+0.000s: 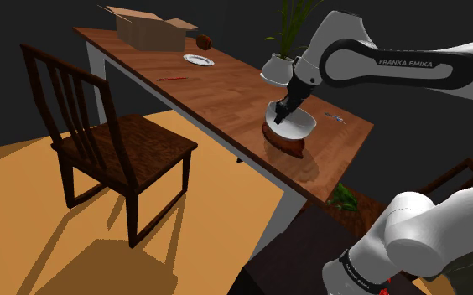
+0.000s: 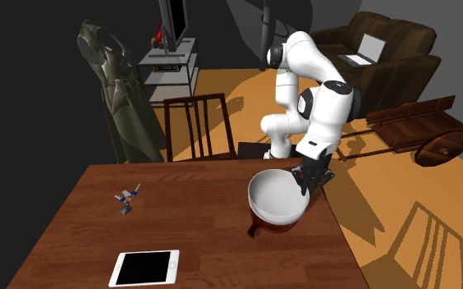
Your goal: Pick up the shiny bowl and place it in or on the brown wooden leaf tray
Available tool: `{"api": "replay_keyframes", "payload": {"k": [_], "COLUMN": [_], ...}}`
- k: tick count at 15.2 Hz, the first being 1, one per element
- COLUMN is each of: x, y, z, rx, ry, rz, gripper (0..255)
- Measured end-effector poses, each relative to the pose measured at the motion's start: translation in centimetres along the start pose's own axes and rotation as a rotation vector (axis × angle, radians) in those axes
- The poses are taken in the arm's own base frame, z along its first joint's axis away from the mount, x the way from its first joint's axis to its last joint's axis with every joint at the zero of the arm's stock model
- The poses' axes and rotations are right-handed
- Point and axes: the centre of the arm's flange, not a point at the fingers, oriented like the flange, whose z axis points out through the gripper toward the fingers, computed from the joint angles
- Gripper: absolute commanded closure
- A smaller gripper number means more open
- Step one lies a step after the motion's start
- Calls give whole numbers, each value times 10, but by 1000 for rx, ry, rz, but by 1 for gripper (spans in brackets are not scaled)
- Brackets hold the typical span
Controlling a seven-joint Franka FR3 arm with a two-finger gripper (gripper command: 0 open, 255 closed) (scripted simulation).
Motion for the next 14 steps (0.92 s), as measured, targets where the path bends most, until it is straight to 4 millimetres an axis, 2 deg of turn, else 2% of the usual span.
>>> {"api": "replay_keyframes", "payload": {"k": [1,7,11,14], "x": [0,0,-1,0], "y": [0,0,1,0], "z": [0,0,-39,-49], "rx": [0,0,0,0], "ry": [0,1,3,2], "rz": [0,0,0,0], "gripper": [0,0,0,0]}}
